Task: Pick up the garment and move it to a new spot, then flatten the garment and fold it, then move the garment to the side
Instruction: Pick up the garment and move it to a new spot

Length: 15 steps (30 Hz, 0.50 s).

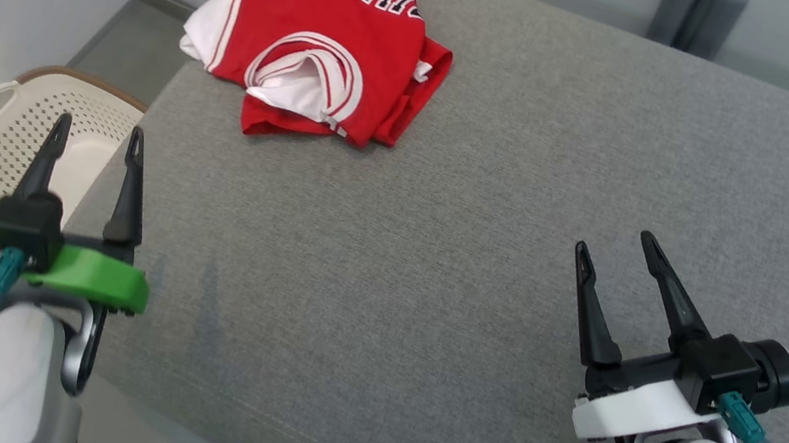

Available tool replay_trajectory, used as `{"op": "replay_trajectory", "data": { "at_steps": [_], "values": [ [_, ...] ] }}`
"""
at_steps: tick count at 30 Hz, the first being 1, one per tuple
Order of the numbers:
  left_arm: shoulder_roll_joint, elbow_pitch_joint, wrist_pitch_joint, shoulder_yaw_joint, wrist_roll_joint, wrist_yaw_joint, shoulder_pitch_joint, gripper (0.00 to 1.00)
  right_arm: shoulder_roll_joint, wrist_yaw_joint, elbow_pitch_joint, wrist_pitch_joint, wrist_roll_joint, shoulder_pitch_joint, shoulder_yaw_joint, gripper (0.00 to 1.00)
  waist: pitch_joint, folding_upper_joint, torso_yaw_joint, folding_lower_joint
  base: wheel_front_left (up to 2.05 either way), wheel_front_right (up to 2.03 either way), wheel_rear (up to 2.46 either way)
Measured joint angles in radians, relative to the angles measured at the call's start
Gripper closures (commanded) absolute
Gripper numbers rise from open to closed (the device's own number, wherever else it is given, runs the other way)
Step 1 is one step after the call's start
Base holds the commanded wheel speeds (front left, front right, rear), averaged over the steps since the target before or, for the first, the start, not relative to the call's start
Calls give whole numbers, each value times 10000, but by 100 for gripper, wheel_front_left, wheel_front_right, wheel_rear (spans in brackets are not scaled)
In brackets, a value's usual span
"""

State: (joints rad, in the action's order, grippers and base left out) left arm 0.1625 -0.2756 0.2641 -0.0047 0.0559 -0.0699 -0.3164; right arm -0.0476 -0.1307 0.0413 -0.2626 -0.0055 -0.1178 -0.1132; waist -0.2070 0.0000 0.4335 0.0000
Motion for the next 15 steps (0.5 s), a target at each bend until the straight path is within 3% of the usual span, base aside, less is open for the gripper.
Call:
{"op": "replay_trajectory", "data": {
  "at_steps": [7,15],
  "values": [
    [487,-2033,-316,-819,-215,-393,-2472,0,-4,0,-54,0,-196,-516,-19,0,-947,0,-704,0,0,0,0],
    [966,-4027,-1172,-1308,-113,-539,-3941,0,-8,0,-326,0,-324,-1008,-42,0,-1855,0,-1540,0,0,0,0]
  ]
}}
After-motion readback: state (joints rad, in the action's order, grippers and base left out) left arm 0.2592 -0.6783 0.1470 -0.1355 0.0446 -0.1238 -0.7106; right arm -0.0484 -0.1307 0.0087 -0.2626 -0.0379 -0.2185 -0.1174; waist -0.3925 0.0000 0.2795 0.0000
